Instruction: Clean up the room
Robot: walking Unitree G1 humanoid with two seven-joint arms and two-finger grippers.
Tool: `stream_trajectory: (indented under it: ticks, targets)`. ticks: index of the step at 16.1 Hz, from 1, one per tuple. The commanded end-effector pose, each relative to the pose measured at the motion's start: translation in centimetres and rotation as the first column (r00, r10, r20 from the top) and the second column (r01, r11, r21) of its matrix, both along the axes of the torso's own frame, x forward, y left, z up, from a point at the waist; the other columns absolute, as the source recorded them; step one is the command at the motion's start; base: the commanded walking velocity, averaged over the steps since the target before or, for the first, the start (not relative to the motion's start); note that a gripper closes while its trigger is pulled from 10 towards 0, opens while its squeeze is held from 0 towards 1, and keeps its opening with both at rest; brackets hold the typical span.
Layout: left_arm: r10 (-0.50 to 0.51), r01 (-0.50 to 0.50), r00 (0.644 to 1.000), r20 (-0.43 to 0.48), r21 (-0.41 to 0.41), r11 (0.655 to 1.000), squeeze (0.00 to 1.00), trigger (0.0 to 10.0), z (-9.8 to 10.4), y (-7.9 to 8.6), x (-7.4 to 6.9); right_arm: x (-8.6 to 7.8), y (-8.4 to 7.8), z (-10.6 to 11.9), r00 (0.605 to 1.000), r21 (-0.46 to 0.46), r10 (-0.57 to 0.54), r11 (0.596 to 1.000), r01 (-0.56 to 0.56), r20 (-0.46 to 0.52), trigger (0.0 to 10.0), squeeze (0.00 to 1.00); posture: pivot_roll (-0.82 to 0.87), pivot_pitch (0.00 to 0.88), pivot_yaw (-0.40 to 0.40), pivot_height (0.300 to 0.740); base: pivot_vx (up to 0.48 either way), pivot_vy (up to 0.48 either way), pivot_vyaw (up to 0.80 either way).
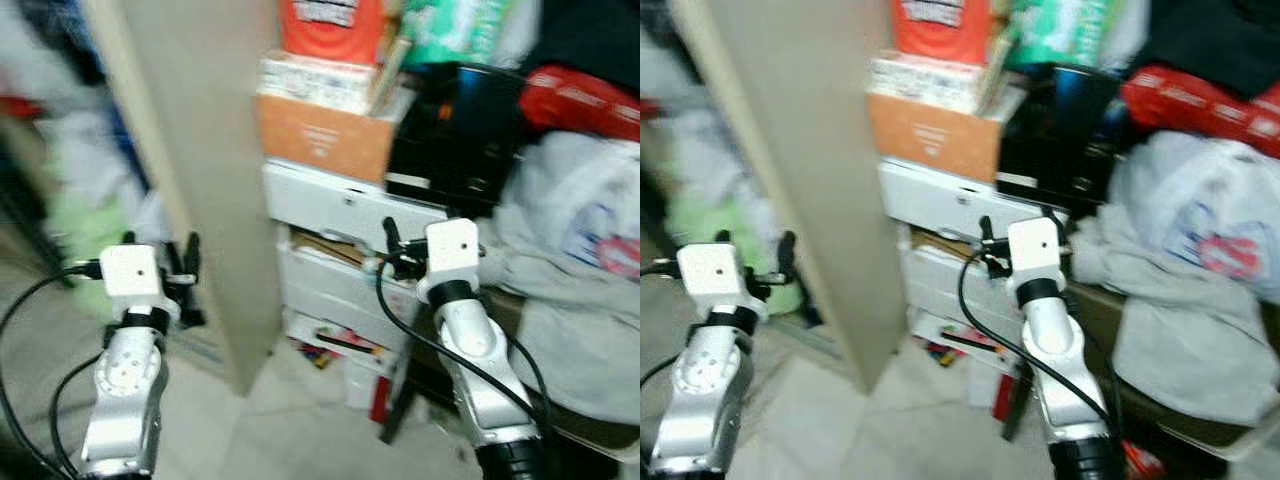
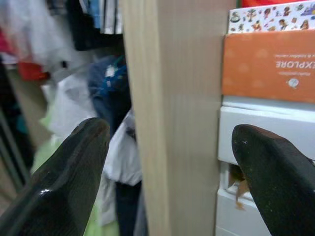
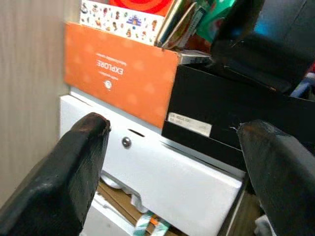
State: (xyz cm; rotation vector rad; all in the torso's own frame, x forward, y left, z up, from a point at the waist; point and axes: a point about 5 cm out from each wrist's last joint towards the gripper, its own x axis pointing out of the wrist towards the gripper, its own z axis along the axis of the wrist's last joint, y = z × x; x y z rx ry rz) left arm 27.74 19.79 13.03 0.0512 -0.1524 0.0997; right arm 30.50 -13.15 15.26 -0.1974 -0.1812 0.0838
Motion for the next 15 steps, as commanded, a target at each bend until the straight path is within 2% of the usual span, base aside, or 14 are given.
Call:
stream_trajectory:
  ticks: [1, 15]
  targets:
    - [-0.004, 0.004, 1.0, -0.013, -0.016, 1.0, 0.0, 10.0, -0.15, -0.14, 0.23, 0.09, -0.56, 0.03, 1.0, 0.014, -0.013, 1.0, 0.013, 0.001, 10.0, 0.0, -0.09, 0.0, -0.028, 0.74, 0.0, 0.0, 0.0]
    - [-0.031, 0.03, 0.999, -0.025, -0.025, 0.999, 0.0, 10.0, -0.32, -0.33, 0.44, 0.14, -0.64, -0.42, 1.0, 0.019, -0.02, 1.0, 0.02, -0.019, 10.0, 0.0, -0.08, 0.0, -0.025, 0.74, 0.0, 0.0, 0.0]
